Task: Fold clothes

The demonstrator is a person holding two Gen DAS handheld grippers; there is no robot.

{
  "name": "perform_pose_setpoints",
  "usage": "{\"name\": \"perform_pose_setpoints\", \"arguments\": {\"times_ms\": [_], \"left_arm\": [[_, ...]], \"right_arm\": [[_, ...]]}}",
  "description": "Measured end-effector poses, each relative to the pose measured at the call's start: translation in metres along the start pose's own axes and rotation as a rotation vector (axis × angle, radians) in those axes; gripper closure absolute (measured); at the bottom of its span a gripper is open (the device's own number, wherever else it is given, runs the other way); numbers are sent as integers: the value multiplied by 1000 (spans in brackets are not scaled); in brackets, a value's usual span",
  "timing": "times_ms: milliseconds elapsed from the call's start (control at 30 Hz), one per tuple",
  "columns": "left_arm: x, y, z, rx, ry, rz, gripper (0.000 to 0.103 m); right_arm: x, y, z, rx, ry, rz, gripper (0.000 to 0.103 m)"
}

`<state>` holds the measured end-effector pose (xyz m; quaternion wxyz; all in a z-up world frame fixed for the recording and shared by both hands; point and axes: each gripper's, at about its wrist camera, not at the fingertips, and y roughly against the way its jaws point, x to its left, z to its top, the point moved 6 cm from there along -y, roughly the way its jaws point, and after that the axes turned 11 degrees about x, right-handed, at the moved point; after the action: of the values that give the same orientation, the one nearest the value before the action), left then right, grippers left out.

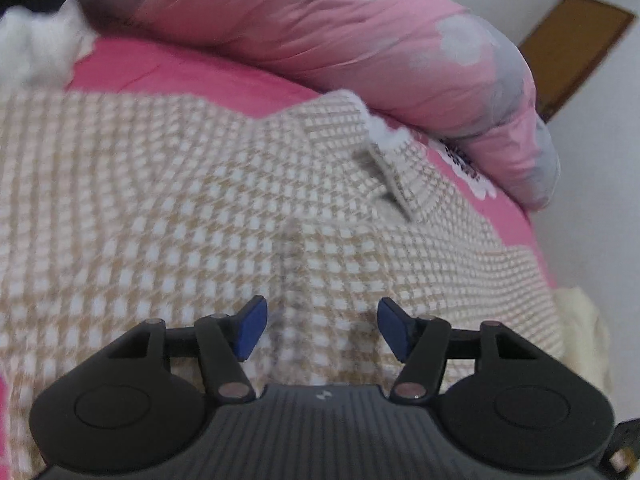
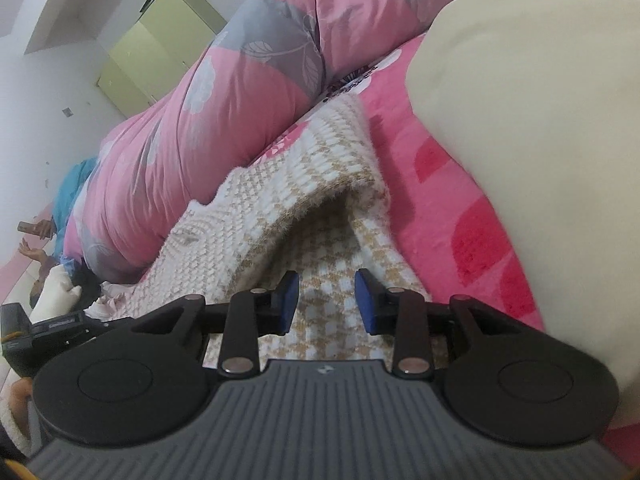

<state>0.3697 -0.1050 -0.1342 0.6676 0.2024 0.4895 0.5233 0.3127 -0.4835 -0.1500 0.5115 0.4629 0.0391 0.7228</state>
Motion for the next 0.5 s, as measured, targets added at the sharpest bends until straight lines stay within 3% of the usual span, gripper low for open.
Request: {"name": "perform_pose_setpoints", "arguments": {"times_ms": [100,167,233,267,333,500], "left_arm": [[-7,-3,1,-26,28,17,49],[-10,-7,3,-57,29,26,60],[-12,-7,2,-90,14,63,87],[-12,-8,3,-97,12,69,91],[-10,-8,6,-111,15,60,94],[-15,31,21,-252,6,31,95]], "right_arm": [[-1,2,-2,-1,-2,2,72],[-2,3,-3,-2,-3,4,71],[-2,3,-4,-2,-5,8,71],[-2,3,-4,-3,-5,8,70],[-2,3,-4,-3,-5,10,70],[-3,2,-5,-5,-7,17,68]]}}
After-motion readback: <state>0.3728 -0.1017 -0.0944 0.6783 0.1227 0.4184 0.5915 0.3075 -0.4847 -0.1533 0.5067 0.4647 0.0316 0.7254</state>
